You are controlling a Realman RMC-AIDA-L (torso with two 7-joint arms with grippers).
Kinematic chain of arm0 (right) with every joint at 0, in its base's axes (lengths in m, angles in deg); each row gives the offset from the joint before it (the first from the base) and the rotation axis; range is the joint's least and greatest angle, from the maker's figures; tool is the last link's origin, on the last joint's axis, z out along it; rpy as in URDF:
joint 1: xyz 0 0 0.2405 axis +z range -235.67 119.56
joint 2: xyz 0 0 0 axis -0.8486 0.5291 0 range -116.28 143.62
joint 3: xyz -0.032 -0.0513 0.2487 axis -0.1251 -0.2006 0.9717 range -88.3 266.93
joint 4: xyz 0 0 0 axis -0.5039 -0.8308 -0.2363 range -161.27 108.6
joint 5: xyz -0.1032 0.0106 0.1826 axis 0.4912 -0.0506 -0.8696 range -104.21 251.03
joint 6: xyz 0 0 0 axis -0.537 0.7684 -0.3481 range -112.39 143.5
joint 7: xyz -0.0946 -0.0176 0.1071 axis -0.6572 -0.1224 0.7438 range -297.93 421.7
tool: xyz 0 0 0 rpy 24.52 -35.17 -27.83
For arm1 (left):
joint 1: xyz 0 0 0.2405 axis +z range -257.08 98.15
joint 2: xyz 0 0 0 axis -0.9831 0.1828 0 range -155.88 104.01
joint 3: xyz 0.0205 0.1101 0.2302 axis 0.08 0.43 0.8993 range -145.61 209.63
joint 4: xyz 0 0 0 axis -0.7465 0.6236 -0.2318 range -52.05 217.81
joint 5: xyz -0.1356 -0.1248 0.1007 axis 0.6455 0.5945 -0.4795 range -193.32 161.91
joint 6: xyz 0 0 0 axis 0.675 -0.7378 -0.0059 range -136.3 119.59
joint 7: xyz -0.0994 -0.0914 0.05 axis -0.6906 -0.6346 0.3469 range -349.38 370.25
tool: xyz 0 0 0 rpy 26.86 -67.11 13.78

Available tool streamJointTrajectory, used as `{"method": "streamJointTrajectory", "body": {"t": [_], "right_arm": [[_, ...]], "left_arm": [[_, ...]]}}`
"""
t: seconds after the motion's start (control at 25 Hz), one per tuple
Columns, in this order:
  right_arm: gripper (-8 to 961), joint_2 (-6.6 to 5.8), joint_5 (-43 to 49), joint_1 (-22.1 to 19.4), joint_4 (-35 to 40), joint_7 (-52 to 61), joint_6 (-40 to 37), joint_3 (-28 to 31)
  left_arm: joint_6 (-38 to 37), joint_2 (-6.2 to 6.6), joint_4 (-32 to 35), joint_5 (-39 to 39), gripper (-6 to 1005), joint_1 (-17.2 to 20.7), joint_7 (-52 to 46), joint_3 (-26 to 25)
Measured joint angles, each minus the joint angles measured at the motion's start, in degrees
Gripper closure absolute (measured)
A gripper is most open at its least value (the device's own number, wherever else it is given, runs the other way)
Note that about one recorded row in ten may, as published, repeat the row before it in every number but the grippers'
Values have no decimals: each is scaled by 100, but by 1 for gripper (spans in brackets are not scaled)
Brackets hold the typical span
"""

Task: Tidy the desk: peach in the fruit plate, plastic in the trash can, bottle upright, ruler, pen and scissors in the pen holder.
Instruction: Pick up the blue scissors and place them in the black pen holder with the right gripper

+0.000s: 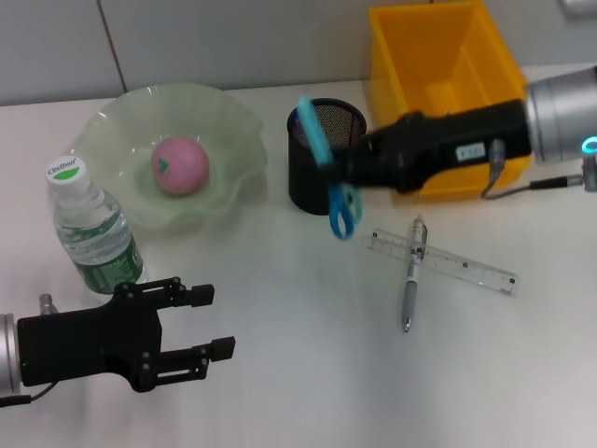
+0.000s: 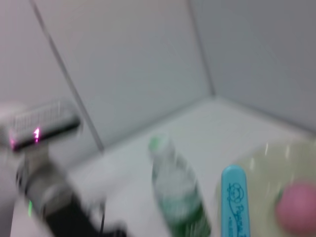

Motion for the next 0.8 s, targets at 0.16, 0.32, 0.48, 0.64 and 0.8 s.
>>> {"method": "streamJointTrajectory", "body": {"t": [0.16, 0.32, 0.48, 0.64, 0.8], "right_arm": [[741, -23, -918, -18, -712, -472, 100, 694], [741, -138, -1729, -72, -1446, -867, 191, 1109], [741, -209, -2127, -68, -1847, -1272, 492, 1186], [741, -180, -2188, -94, -1857, -1442, 735, 1179], [741, -214, -2098, -63, -1819, -1478, 1199, 1093]], "left_arm": [[-3, -9, -1, 34, 287, -4, -19, -2], [-9, -9, -1, 68, 287, 4, -26, -5], [-16, -9, -2, 81, 287, 15, -29, -5], [-19, -13, -1, 91, 287, 21, -35, -5], [-21, -26, -43, 100, 287, 13, -41, -5]]}}
